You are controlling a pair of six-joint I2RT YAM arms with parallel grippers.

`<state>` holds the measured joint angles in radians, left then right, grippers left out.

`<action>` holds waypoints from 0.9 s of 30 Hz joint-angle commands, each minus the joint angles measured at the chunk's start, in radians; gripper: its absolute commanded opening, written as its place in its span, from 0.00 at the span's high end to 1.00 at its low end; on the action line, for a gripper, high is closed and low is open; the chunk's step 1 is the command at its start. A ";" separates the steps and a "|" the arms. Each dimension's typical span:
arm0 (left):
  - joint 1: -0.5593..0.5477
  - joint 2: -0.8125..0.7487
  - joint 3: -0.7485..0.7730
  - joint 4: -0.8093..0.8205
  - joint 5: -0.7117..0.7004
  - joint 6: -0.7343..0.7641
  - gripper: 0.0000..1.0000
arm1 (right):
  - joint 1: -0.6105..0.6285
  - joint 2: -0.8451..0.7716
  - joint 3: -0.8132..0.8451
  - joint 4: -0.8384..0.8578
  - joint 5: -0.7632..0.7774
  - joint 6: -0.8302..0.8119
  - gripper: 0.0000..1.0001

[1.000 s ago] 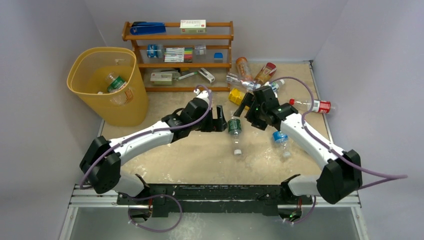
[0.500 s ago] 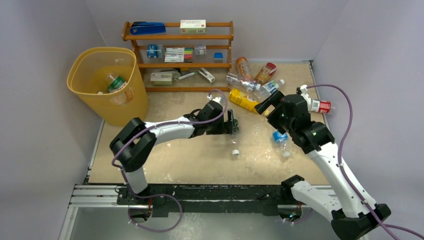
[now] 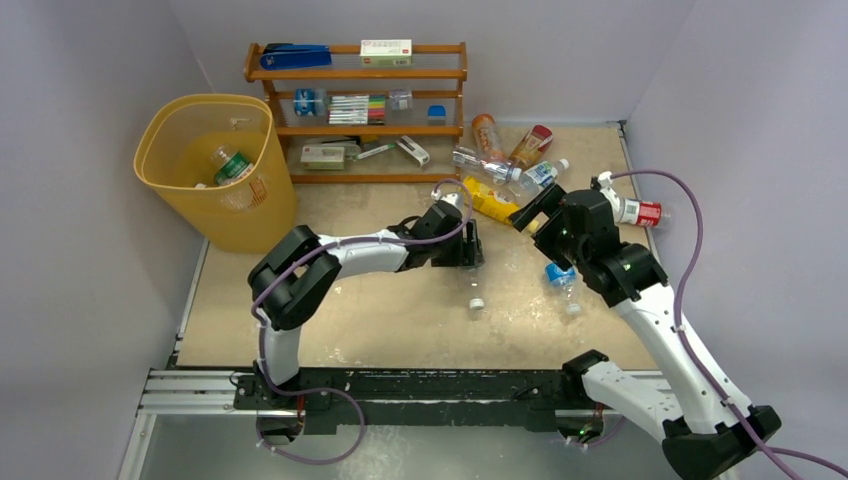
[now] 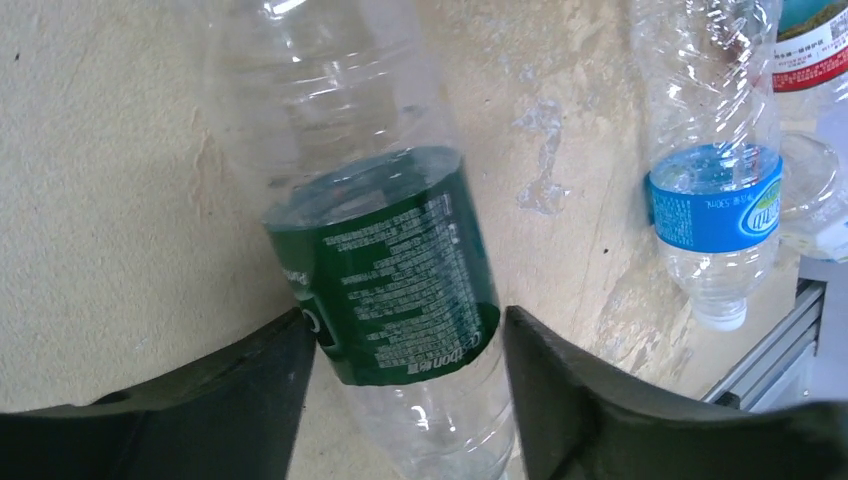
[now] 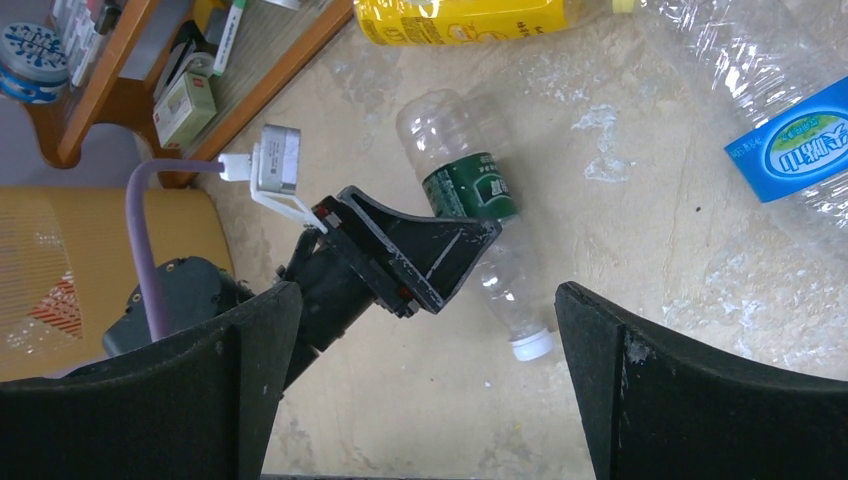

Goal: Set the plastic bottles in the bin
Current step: Pick up the plastic bottle at the center of the board.

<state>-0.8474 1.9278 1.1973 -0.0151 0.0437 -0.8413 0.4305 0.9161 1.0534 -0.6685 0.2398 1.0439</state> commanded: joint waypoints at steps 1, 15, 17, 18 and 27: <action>-0.004 0.003 0.047 -0.015 -0.041 0.055 0.42 | -0.003 0.000 -0.015 0.042 -0.015 0.001 0.00; 0.056 -0.252 0.107 -0.262 -0.154 0.195 0.57 | -0.003 -0.020 -0.034 0.066 -0.052 0.004 0.00; 0.098 -0.308 0.126 -0.299 -0.157 0.216 0.56 | -0.003 -0.024 -0.036 0.062 -0.055 0.006 0.00; 0.126 -0.337 0.140 -0.316 -0.154 0.225 0.55 | -0.003 -0.026 -0.038 0.065 -0.059 0.005 0.00; 0.370 -0.492 0.384 -0.494 -0.115 0.312 0.53 | -0.003 -0.022 -0.049 0.080 -0.078 -0.004 0.00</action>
<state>-0.5461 1.5089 1.4563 -0.4332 -0.0830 -0.5976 0.4309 0.8974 1.0054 -0.6262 0.1722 1.0435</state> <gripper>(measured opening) 0.472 0.998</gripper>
